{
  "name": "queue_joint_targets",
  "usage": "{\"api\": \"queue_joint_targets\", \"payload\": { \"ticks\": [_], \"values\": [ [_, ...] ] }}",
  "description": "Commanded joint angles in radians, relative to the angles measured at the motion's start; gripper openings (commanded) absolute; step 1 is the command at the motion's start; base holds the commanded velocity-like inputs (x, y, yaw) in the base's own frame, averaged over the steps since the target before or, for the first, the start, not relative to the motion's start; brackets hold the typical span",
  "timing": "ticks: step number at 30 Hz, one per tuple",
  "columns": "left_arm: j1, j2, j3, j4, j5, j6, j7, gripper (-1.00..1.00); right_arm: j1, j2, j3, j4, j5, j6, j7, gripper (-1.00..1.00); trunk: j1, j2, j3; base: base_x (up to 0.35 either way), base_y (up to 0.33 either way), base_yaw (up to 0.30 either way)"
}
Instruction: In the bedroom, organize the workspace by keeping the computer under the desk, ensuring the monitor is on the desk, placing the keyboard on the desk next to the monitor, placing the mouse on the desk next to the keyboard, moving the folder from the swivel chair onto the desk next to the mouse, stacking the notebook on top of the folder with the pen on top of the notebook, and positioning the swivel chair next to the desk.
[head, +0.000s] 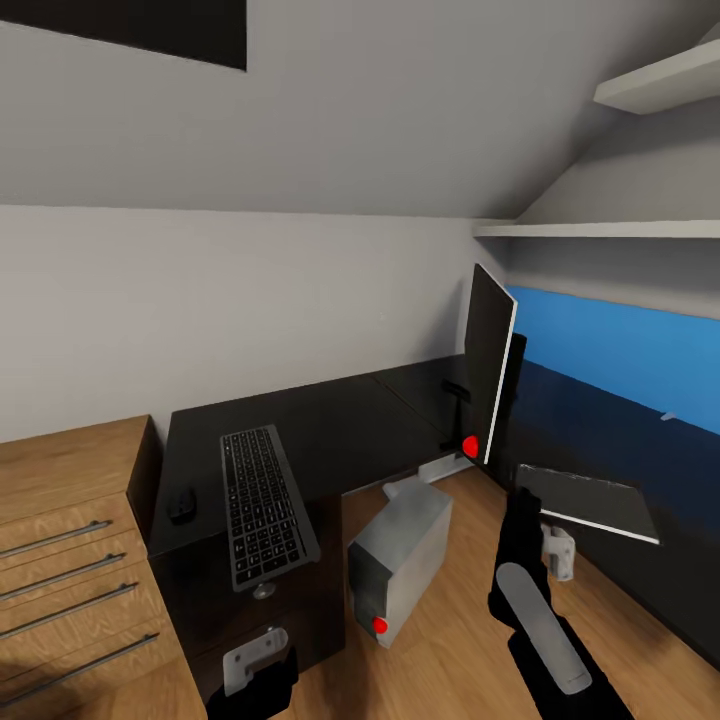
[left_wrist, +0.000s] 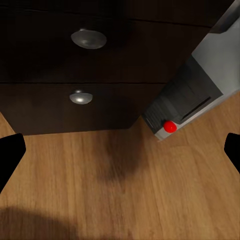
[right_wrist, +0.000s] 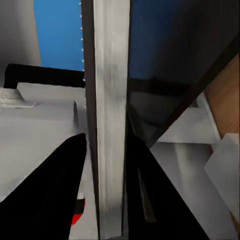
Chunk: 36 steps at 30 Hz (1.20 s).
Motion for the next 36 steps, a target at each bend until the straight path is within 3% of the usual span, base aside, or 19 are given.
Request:
{"api": "queue_joint_targets", "payload": {
  "ticks": [1, 4, 10, 15, 20, 25, 27, 29, 31, 36],
  "values": [
    [0.0, 0.0, 0.0, -0.002, 0.006, 0.003, 0.006, 1.0, 0.003, -0.002, 0.015, -0.009, 0.001, -0.005, -0.007, -1.0, 0.0, 0.0, -0.001, 0.0, 0.0, 0.0],
    [0.0, 0.0, 0.0, -0.002, 0.006, 0.003, 0.006, 1.0, 0.016, -0.003, 0.053, -0.035, 0.0, 0.002, -0.012, -1.0, 0.0, 0.0, -0.001, 0.0, 0.0, 0.0],
    [0.0, 0.0, 0.0, -0.002, 0.006, 0.003, 0.006, 1.0, 0.023, -0.004, 0.063, -0.058, -0.002, 0.053, -0.021, -1.0, 0.0, 0.0, -0.001, 0.0, 0.0, 0.0],
    [0.0, 0.0, 0.0, -0.002, 0.006, 0.003, 0.006, 1.0, 0.052, -0.004, 0.064, -0.113, -0.003, 0.094, -0.084, -1.0, 0.0, 0.0, -0.001, 0.0, 0.0, 0.0],
    [0.0, 0.0, 0.0, 0.01, 0.006, 0.003, 0.007, 1.0, 0.083, -0.003, 0.075, -0.142, -0.003, 0.103, -0.131, -1.0, 0.0, 0.0, -0.001, 0.0, 0.0, 0.0],
    [0.0, -0.001, -0.003, 0.05, 0.003, 0.002, 0.008, 1.0, 0.105, -0.003, 0.097, -0.159, -0.002, 0.104, -0.137, -1.0, 0.0, 0.0, -0.001, 0.0, 0.0, 0.0],
    [0.0, 0.0, -0.011, 0.057, -0.008, 0.001, 0.008, 1.0, 0.111, -0.003, 0.099, -0.162, -0.002, 0.104, -0.138, -1.0, 0.0, 0.0, -0.001, 0.0, 0.0, 0.0],
    [0.0, 0.001, -0.019, 0.093, -0.073, -0.003, 0.01, 1.0, 0.131, -0.003, 0.101, -0.166, -0.002, 0.104, -0.143, -1.0, 0.0, 0.0, -0.001, 0.0, 0.0, 0.0],
    [0.0, 0.001, -0.021, 0.131, -0.106, -0.017, 0.011, 1.0, 0.141, -0.003, 0.102, -0.167, -0.003, 0.104, -0.144, -1.0, 0.0, 0.0, -0.001, -0.012, -0.003, 0.0],
    [0.0, 0.002, -0.021, 0.233, -0.127, -0.137, 0.007, 1.0, 0.148, -0.004, 0.157, -0.166, -0.001, 0.099, -0.141, -1.0, 0.0, 0.0, -0.001, -0.173, -0.083, 0.0]
  ]
}}
